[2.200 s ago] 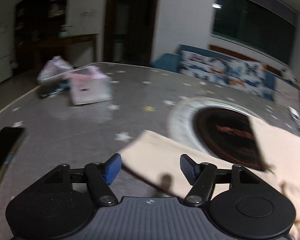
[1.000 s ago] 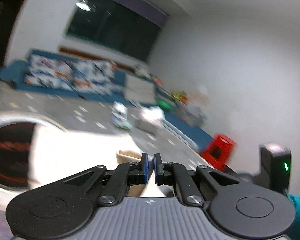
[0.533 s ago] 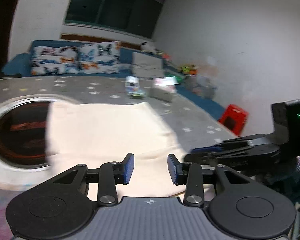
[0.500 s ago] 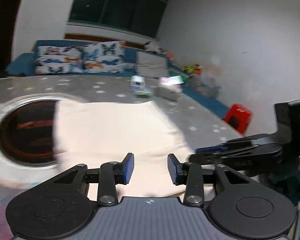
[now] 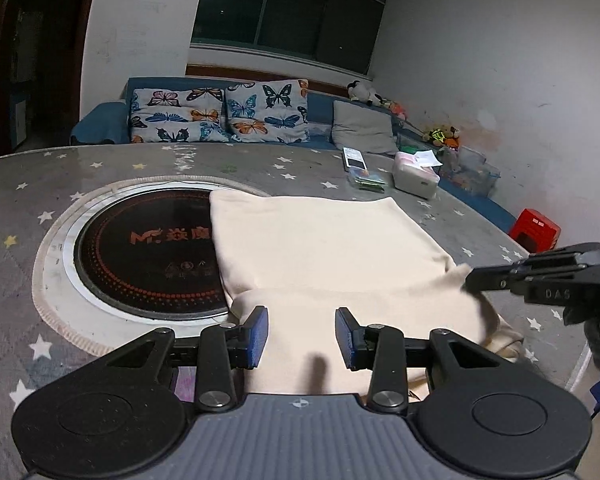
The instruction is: Fold clothes
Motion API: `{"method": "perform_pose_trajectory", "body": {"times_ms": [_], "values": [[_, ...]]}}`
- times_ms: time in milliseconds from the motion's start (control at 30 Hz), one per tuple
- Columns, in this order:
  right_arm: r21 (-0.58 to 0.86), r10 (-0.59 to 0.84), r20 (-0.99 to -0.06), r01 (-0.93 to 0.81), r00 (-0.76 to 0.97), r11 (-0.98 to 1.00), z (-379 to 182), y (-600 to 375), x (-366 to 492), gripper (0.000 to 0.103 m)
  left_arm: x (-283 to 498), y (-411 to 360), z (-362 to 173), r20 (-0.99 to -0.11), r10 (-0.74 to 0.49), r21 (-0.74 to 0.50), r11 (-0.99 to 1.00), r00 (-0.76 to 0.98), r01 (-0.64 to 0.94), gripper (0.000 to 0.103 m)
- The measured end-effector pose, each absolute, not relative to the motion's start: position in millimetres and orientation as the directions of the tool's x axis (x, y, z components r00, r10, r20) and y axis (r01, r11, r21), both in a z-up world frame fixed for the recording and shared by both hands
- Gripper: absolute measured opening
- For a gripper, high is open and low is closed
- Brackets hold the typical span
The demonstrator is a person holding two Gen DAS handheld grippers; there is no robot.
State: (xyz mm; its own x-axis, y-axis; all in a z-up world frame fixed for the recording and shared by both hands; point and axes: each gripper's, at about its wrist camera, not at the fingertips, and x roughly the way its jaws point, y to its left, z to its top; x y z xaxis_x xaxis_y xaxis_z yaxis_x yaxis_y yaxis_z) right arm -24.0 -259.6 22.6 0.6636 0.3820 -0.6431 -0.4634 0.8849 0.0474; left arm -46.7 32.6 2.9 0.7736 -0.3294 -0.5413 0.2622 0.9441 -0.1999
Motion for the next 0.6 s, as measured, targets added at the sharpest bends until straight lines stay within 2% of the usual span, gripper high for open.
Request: {"method": "perform_pose_trajectory", "body": {"times_ms": [200, 367, 600], "values": [[0.035, 0.342, -0.695, -0.444, 0.633, 0.895, 8, -263, -15, 0.007, -35, 25, 1, -0.553, -0.34, -0.186, 0.94, 0.76, 0.285, 0.04], [0.031, 0.384, -0.639, -0.476, 0.667, 0.879, 27, -261, -17, 0.007, -22, 15, 0, -0.558, -0.358, -0.167, 0.932, 0.749, 0.321, 0.038], [0.044, 0.415, -0.684, -0.534, 0.6, 0.845, 6, -245, -1, 0.008, -6, 10, -14, -0.593, -0.331, -0.129, 0.939, 0.734, 0.32, 0.038]]}}
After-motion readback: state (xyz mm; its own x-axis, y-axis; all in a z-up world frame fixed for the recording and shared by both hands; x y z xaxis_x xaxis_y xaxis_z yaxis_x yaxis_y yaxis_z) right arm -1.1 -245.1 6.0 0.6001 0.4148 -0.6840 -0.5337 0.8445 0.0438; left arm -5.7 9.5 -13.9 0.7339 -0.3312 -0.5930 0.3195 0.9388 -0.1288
